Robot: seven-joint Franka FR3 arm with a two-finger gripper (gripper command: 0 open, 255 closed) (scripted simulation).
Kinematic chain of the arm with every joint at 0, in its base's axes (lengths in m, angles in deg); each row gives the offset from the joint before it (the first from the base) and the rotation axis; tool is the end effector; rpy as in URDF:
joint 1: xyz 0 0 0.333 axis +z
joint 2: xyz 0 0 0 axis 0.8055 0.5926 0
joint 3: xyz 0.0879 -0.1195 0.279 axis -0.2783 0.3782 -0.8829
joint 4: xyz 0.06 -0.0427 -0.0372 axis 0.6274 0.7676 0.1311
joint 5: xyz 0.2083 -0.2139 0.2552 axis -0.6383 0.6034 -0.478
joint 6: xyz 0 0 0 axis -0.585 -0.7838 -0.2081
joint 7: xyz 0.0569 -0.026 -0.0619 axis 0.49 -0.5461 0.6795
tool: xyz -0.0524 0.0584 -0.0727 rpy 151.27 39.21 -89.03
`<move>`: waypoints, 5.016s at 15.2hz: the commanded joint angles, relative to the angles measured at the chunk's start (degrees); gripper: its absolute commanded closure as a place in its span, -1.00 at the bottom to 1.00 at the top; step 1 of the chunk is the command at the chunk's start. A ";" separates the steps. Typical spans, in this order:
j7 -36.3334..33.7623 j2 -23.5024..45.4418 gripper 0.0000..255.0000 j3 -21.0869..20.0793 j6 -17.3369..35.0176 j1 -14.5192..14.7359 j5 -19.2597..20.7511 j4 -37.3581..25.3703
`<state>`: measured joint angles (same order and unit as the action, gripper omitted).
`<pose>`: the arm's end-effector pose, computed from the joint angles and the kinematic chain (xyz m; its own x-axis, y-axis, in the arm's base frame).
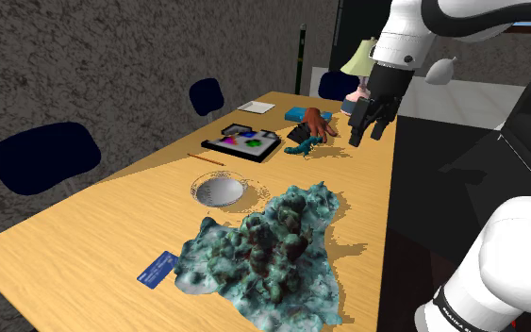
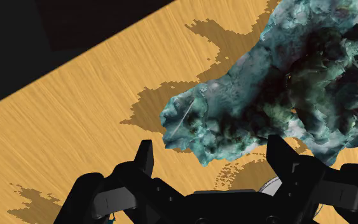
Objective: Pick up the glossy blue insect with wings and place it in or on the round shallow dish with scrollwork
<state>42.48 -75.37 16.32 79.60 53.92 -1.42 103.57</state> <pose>0.3031 0.0120 0.5882 0.9947 -0.0834 0.0603 -0.0757 -0.9898 -0.1204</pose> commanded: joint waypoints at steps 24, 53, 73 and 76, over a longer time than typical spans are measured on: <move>36.96 52.37 -1.00 16.10 5.94 -0.49 1.31 -37.81; 44.71 68.98 1.00 15.85 7.03 -3.13 -1.67 -51.14; 43.96 69.35 1.00 16.11 -6.25 -4.06 -1.59 -64.85; 43.86 69.98 1.00 16.13 -8.91 -4.39 -1.75 -68.14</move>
<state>86.41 -5.58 32.45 71.62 49.61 -3.12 36.54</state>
